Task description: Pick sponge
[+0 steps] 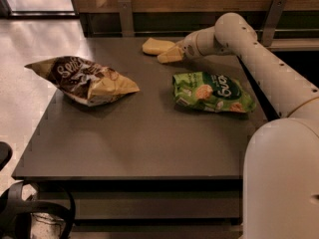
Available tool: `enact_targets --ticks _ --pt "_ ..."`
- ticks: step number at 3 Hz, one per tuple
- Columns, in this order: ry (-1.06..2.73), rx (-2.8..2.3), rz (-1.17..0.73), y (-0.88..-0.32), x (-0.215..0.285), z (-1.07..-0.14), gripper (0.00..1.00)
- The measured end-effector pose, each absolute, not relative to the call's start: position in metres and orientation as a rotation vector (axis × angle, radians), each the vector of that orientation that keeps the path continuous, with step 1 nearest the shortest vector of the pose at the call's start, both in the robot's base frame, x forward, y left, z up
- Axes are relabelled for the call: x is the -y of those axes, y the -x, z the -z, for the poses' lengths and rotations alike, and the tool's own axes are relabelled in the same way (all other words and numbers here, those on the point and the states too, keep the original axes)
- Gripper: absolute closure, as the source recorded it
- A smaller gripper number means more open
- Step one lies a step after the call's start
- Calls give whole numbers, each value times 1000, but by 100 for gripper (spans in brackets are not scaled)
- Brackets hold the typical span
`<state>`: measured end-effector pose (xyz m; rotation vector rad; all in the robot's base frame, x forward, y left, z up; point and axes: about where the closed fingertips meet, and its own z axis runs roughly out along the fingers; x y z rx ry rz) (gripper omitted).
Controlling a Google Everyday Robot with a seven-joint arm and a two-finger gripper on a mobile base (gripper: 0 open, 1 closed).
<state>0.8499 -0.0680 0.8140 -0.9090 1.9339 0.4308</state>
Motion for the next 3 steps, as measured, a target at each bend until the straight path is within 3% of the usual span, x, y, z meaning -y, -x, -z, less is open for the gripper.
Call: enact_targets --ticks 1,3 --pt "909 -1934 -431 -850 68 -817 100" --pt "918 -1907 -458 -850 69 -829 100"
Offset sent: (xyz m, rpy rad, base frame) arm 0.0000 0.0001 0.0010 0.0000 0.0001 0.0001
